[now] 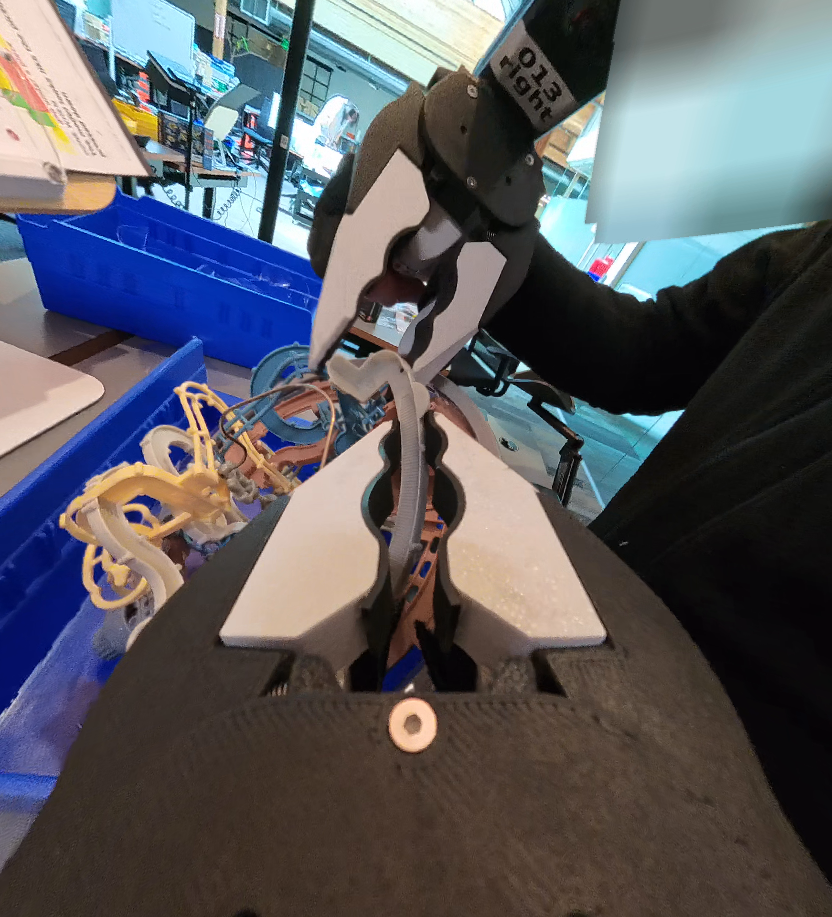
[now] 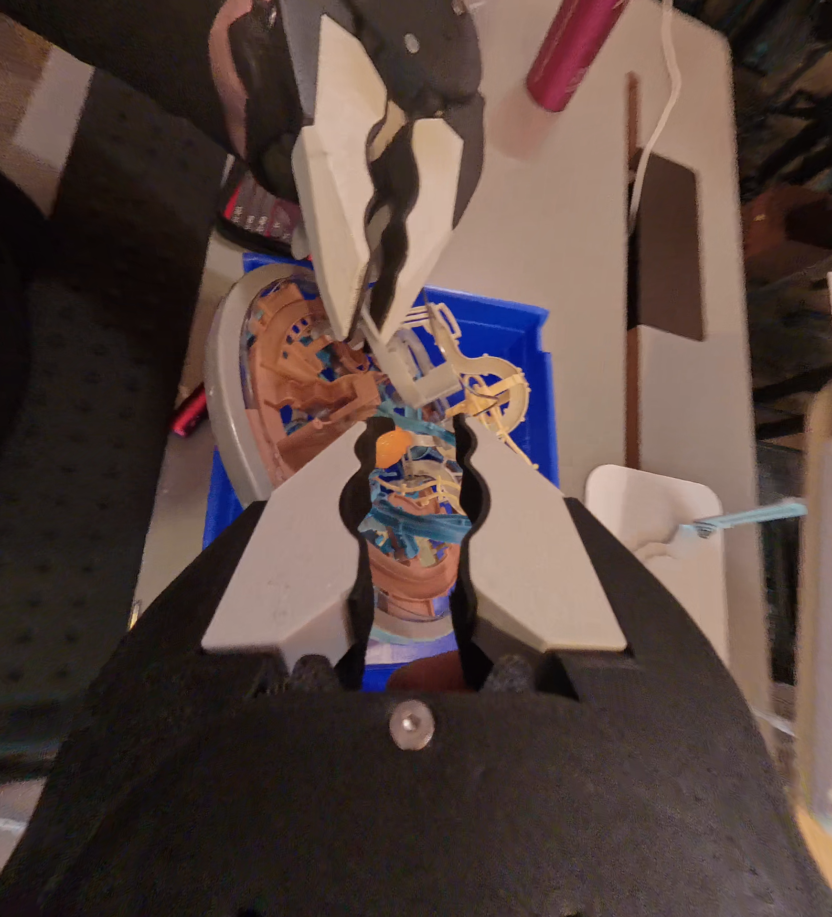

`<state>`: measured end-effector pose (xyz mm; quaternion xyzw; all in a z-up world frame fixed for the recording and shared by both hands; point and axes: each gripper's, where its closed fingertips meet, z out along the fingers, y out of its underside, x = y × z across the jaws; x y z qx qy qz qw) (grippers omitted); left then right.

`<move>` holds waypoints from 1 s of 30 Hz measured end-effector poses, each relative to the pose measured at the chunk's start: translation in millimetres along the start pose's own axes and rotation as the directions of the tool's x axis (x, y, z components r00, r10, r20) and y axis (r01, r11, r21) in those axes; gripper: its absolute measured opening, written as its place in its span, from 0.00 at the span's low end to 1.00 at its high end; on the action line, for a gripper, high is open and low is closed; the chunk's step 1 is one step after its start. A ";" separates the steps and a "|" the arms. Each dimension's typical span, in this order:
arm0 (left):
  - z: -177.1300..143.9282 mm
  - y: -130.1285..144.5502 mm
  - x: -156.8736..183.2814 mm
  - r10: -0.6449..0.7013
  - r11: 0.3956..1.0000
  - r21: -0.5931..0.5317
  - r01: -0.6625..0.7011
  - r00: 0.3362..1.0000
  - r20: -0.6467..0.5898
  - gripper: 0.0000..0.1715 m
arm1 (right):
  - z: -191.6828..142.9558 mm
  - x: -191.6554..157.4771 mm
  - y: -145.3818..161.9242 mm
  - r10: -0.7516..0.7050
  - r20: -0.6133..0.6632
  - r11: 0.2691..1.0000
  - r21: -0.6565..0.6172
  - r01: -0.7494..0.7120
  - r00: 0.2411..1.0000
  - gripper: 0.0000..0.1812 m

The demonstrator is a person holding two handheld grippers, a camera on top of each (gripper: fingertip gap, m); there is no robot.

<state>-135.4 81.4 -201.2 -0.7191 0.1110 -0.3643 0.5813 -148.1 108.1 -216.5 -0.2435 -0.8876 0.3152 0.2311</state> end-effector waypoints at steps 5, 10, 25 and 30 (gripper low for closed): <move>0.9 5.5 -9.9 -0.057 0.998 -0.002 0.057 0.998 -0.026 0.03 | 8.1 -8.4 7.9 0.080 0.235 0.997 -0.013 -0.079 0.969 0.08; 4.9 6.3 -17.8 -0.025 0.999 -0.041 0.028 0.997 0.074 0.08 | 9.1 -7.4 14.3 0.152 0.333 0.987 0.000 -0.161 0.931 0.04; -0.6 3.0 -24.0 0.276 0.950 -0.228 -0.213 0.915 0.295 0.04 | 15.8 -7.1 -7.0 0.205 0.309 0.963 0.107 -0.248 0.929 0.07; -3.2 -4.7 -26.9 0.192 0.978 -0.129 -0.163 0.944 0.267 0.03 | 17.6 0.5 -8.6 0.168 0.234 0.974 0.111 -0.198 0.958 0.05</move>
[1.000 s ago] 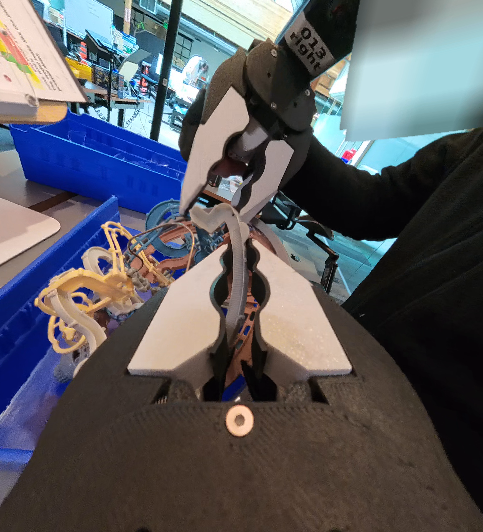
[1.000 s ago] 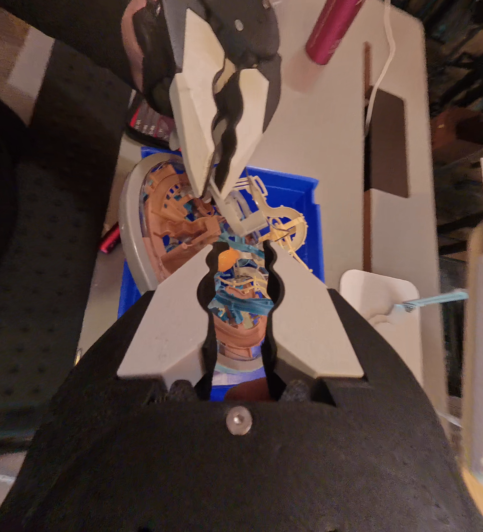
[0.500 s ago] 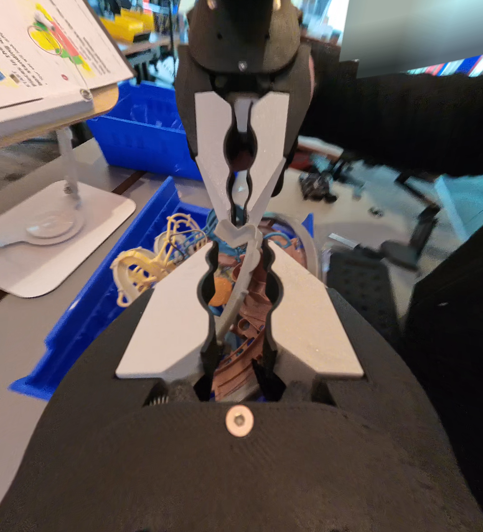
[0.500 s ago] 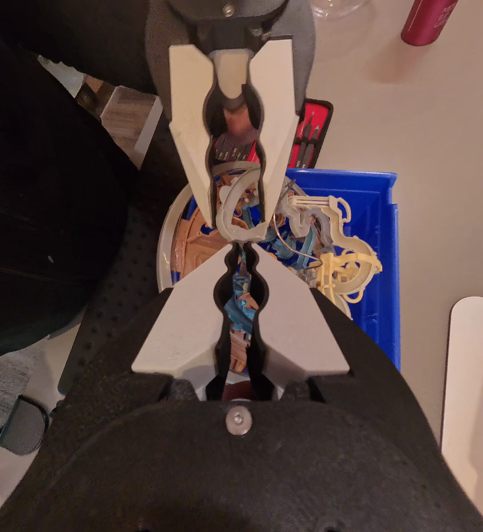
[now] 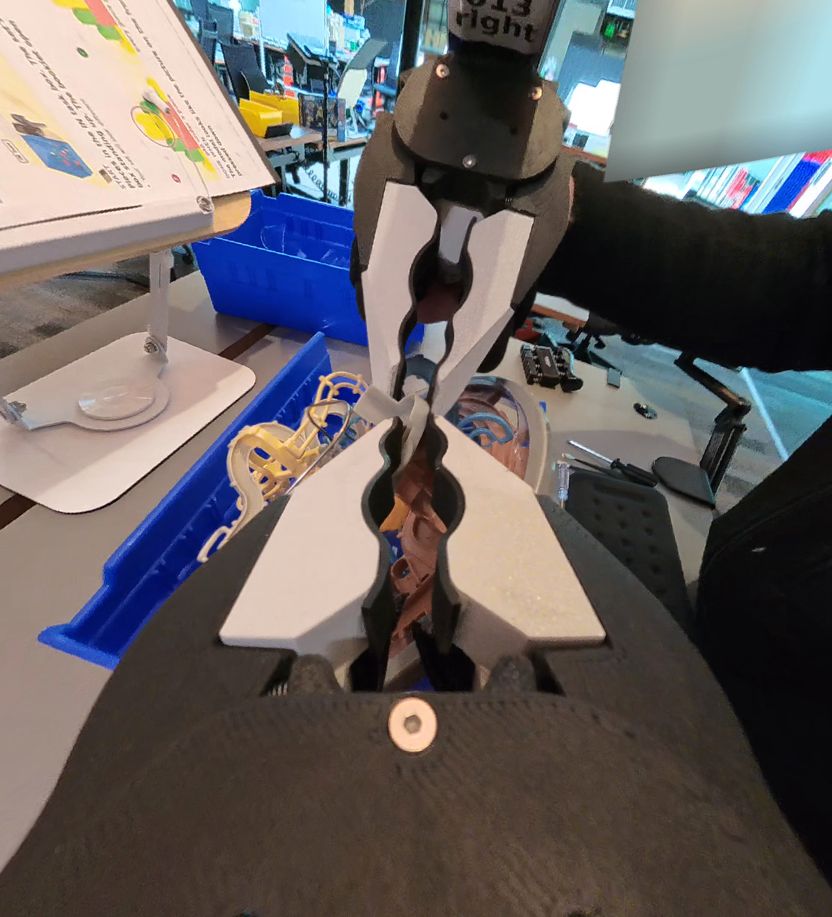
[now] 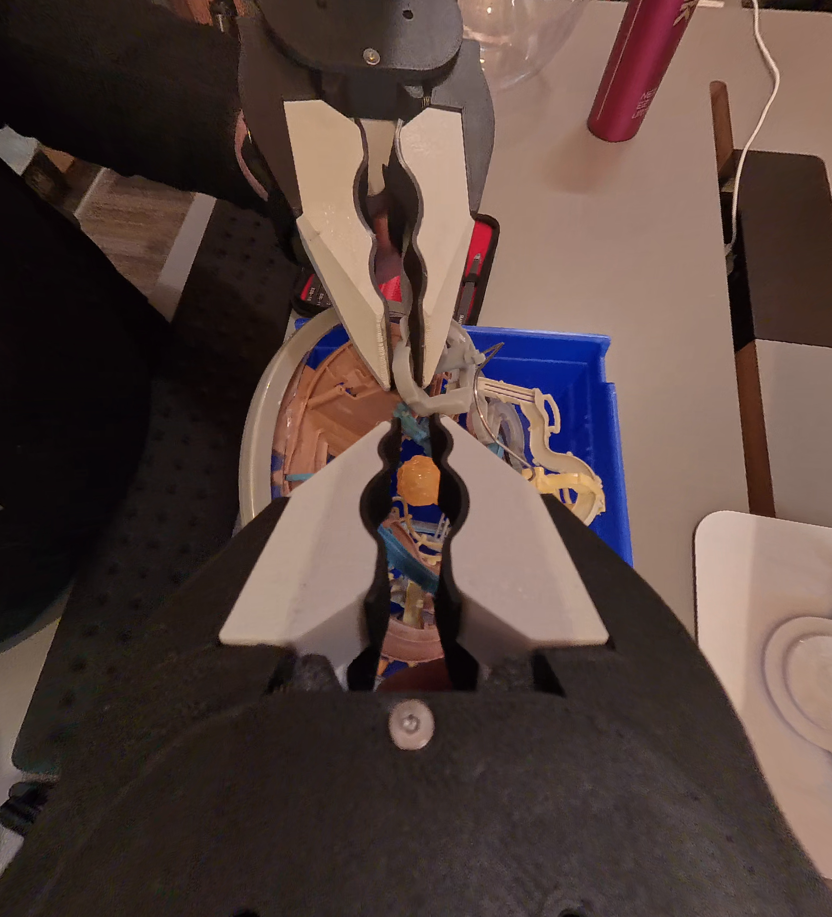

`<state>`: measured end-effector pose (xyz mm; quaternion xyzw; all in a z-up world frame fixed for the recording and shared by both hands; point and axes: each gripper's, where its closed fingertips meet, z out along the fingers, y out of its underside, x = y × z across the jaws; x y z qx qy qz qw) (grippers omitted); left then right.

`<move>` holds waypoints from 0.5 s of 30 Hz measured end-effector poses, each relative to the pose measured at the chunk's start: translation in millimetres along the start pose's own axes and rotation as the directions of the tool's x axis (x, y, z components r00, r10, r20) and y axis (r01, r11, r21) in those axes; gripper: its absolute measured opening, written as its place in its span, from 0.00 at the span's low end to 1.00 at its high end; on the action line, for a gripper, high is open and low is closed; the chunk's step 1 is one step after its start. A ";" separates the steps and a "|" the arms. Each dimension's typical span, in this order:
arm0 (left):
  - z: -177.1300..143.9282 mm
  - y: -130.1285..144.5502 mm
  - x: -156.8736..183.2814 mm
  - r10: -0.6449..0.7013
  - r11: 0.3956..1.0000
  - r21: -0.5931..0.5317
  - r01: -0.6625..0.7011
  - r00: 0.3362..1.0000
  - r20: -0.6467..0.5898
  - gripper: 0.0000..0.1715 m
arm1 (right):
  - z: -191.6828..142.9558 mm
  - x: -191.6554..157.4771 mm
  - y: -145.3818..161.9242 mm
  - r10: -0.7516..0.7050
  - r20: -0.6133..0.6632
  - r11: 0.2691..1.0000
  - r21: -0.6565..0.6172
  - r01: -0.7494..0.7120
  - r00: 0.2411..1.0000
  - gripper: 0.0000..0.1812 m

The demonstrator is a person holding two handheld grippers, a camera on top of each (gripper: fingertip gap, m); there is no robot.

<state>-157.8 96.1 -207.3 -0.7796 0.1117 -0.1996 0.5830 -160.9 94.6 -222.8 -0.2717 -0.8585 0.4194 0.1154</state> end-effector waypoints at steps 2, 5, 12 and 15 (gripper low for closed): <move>0.8 1.6 -0.8 -0.013 1.000 0.005 0.013 1.000 -0.008 0.03 | 1.8 0.4 2.4 -0.005 0.005 1.000 -0.016 0.005 1.000 0.05; 4.2 1.8 -3.3 -0.027 0.999 0.028 0.026 0.999 0.018 0.03 | 3.7 -3.3 7.5 0.017 0.058 0.999 -0.037 -0.014 0.998 0.03; 5.8 -8.2 -22.4 0.025 0.999 0.037 -0.032 0.984 0.176 0.02 | 18.7 -10.1 1.9 0.038 0.105 0.999 -0.001 -0.038 0.994 0.01; 2.9 -5.4 -18.6 -0.001 0.999 0.048 -0.007 0.986 0.164 0.03 | 12.8 -6.7 5.7 0.046 0.085 0.999 0.009 -0.047 0.995 0.00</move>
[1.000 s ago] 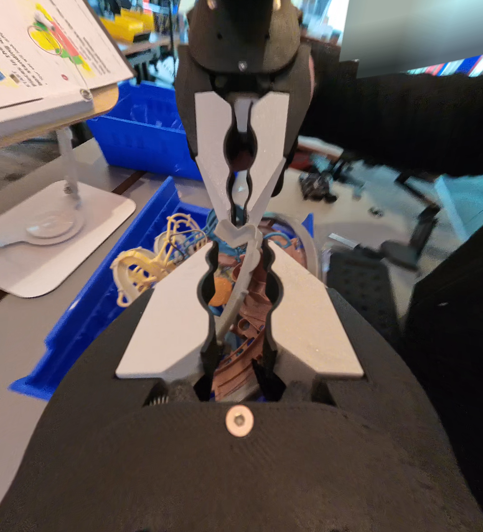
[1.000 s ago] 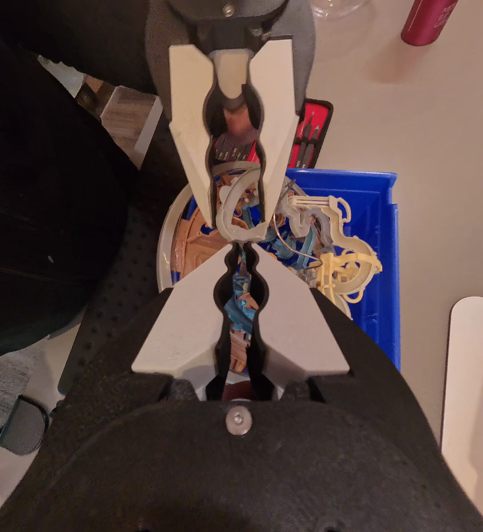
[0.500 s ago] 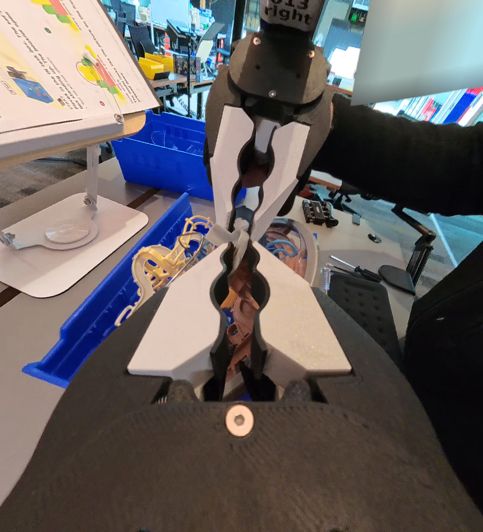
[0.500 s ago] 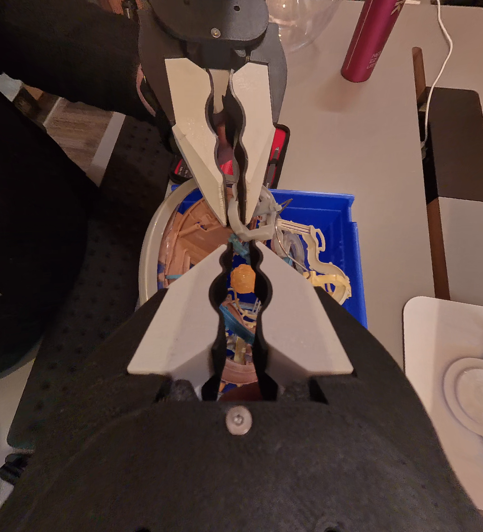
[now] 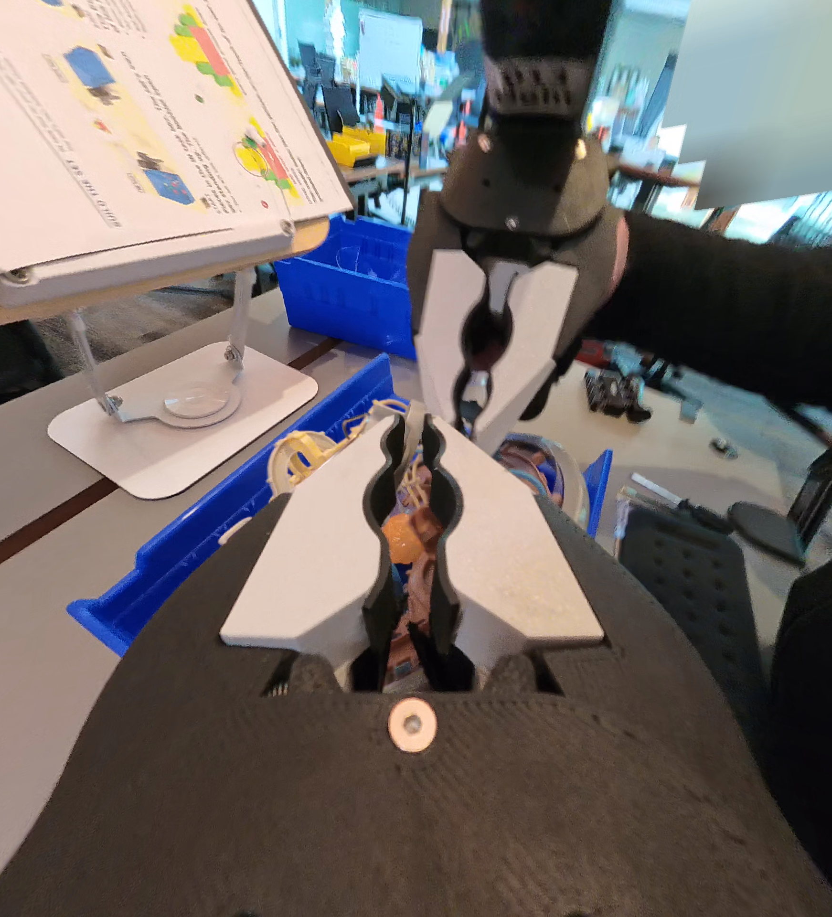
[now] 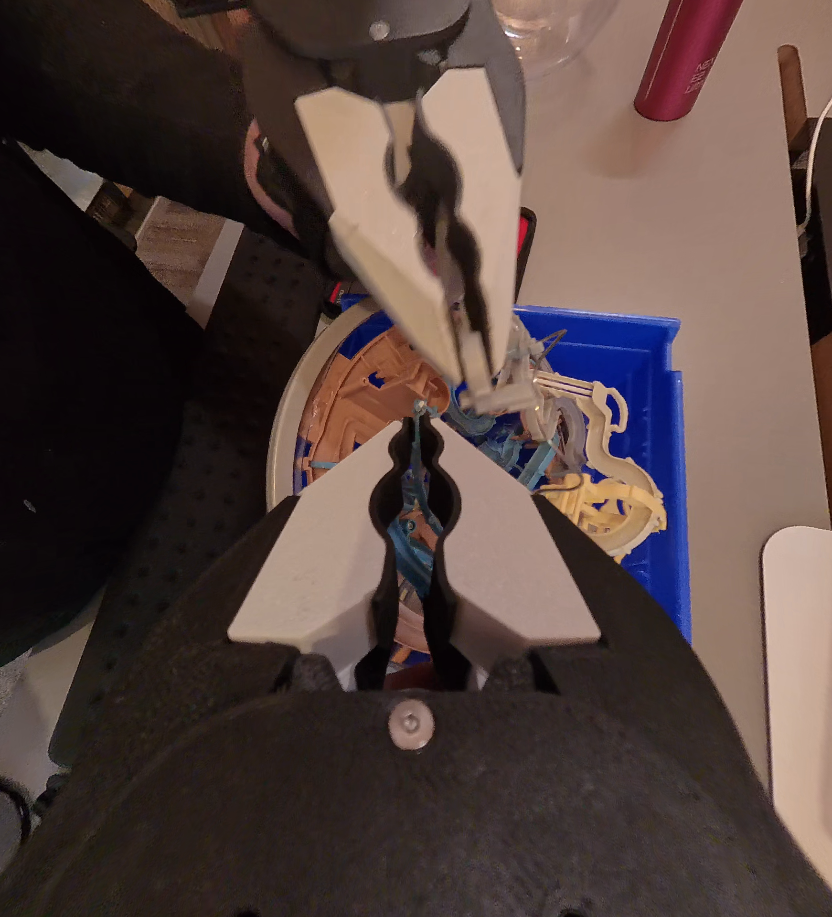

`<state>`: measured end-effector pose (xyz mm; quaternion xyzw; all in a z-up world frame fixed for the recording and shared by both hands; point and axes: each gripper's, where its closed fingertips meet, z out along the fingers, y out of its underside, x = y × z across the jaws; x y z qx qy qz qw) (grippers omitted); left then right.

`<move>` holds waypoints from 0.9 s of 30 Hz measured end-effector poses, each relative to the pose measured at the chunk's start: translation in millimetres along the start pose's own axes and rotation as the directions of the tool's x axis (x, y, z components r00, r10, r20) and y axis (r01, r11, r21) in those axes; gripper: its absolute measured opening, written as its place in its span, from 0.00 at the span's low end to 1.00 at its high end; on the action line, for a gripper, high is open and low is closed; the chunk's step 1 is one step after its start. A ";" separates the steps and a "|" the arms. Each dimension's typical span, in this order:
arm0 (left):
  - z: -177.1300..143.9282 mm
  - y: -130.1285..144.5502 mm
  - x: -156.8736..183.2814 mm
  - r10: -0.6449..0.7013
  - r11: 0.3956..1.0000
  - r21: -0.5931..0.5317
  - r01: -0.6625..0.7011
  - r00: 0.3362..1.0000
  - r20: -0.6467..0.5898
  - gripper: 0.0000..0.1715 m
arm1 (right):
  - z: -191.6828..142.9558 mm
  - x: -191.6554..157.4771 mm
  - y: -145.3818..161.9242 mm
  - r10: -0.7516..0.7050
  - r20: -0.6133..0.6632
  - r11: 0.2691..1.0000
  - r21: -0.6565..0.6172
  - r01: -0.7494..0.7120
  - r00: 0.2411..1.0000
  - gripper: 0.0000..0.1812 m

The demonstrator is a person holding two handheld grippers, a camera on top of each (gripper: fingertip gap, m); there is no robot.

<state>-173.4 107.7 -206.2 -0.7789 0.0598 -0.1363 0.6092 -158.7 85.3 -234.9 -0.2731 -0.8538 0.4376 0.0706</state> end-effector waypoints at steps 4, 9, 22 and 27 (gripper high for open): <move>-13.2 -8.5 -6.4 -0.058 0.998 0.032 0.060 0.996 -0.062 0.02 | -1.7 -4.1 0.6 0.009 0.006 1.000 0.028 -0.009 1.000 0.01; -18.6 -1.7 -6.7 -0.068 0.997 -0.029 0.065 0.993 -0.095 0.02 | 0.4 -11.3 5.5 0.014 0.018 0.999 0.030 -0.014 1.000 0.00; -31.2 2.6 25.1 0.048 0.997 -0.049 -0.054 0.993 -0.109 0.19 | -23.4 -16.5 5.2 0.063 -0.091 0.995 0.088 -0.055 0.994 0.00; -52.3 39.0 -4.2 -0.035 0.975 -0.224 0.013 0.995 -0.094 0.21 | -15.6 -27.6 12.2 0.079 -0.061 0.996 0.044 -0.077 0.995 0.01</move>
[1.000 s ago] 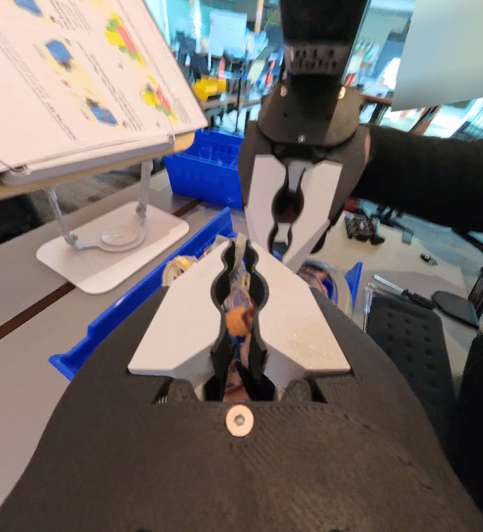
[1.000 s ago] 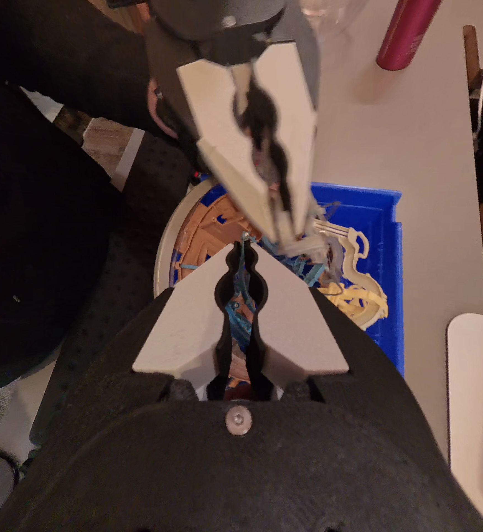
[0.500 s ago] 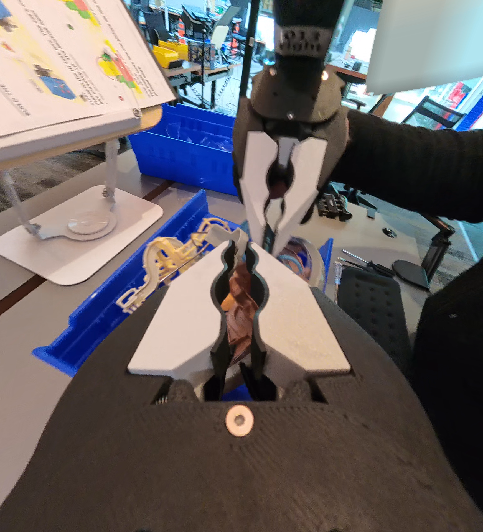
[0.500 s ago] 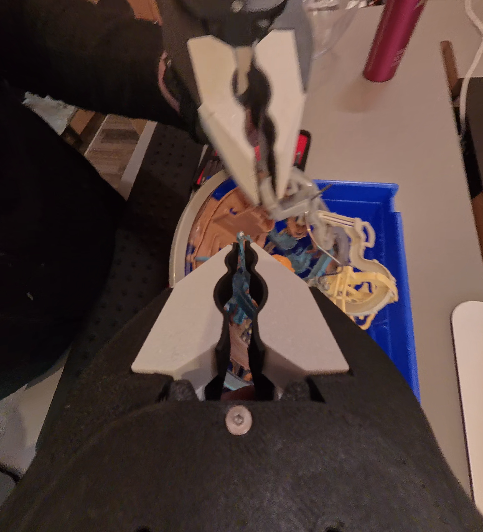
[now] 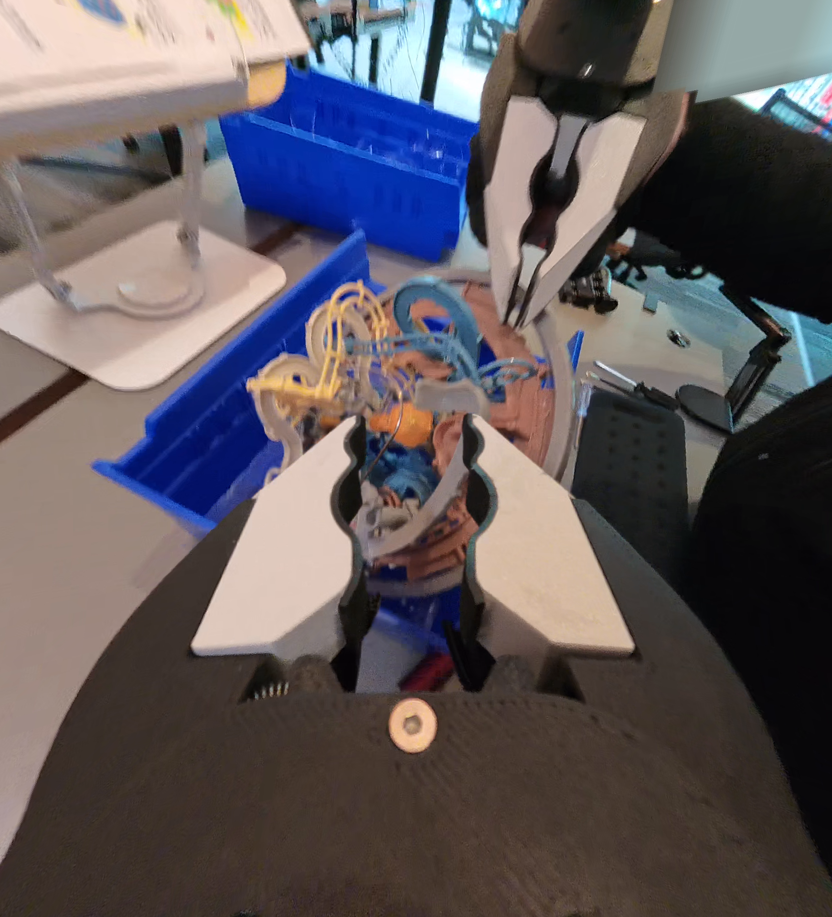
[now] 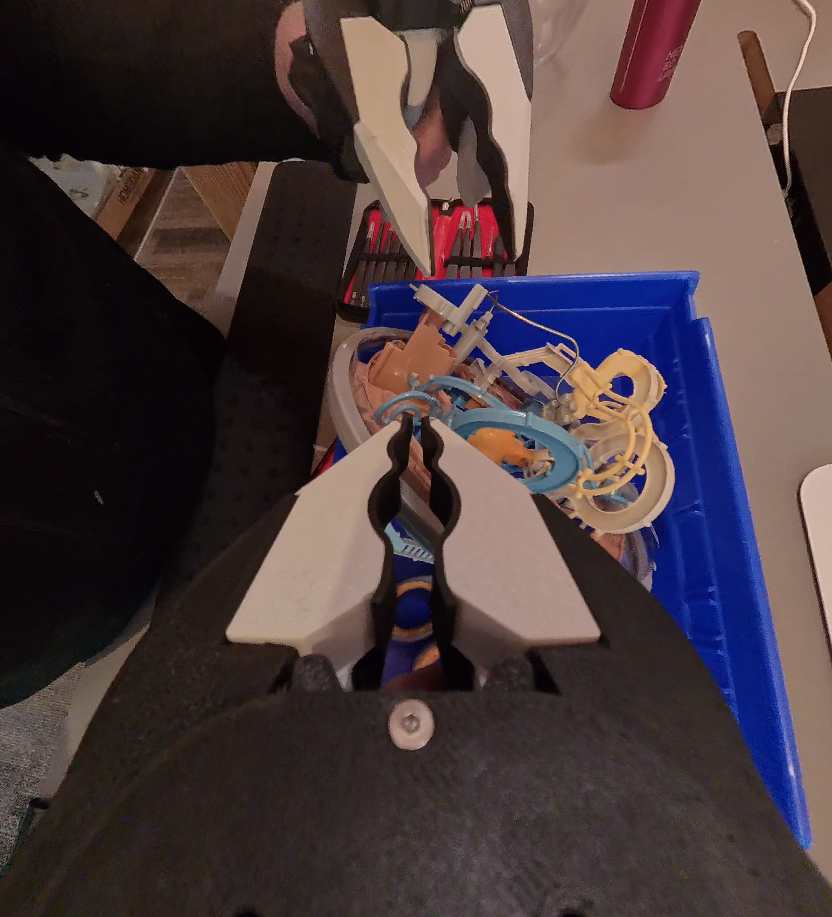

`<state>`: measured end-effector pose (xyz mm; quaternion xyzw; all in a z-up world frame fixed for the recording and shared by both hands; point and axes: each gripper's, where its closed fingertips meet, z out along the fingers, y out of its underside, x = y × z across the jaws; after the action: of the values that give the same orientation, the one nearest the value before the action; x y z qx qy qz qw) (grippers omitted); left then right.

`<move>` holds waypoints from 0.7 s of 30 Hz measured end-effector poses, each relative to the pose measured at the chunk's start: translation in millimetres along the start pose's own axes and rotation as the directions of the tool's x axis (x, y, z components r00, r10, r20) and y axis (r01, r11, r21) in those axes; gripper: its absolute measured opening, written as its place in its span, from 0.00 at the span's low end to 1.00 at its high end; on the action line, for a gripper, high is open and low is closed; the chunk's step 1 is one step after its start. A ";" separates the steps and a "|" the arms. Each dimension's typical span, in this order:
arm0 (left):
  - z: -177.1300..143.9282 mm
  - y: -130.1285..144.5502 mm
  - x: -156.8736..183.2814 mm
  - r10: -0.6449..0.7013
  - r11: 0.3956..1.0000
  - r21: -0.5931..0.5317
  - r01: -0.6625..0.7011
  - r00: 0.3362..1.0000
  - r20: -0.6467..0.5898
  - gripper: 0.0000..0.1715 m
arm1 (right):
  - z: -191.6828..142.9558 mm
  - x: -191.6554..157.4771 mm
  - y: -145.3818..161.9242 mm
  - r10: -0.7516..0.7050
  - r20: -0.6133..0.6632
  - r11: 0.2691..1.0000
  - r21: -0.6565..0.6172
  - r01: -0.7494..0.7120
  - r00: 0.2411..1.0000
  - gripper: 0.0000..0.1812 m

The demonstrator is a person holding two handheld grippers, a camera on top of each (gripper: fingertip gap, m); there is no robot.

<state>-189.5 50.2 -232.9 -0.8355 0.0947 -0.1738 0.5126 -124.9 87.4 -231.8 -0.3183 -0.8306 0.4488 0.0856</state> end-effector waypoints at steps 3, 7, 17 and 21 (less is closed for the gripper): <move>0.7 24.7 -10.9 -0.046 0.995 -0.086 0.043 0.999 -0.026 0.20 | 0.9 -2.0 1.2 0.002 -0.009 1.000 -0.017 -0.002 1.000 0.00; 14.3 47.0 -13.2 -0.020 0.982 -0.190 0.007 0.998 -0.066 0.12 | -1.1 -1.7 2.2 0.018 -0.015 1.000 -0.025 -0.018 1.000 0.01; 25.5 -1.1 5.7 -0.032 0.998 -0.052 0.026 0.994 -0.103 0.00 | -22.8 3.9 31.0 0.090 -0.112 0.994 -0.056 -0.097 0.990 0.00; 39.9 -13.3 29.0 -0.005 0.996 -0.088 -0.005 0.994 -0.113 0.00 | -66.7 0.7 9.0 0.134 -0.265 0.990 0.082 -0.116 0.955 0.09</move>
<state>-147.6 79.4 -232.0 -0.8462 0.1310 -0.2167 0.4689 -92.8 137.5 -200.3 -0.4254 -0.7742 0.4327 0.1800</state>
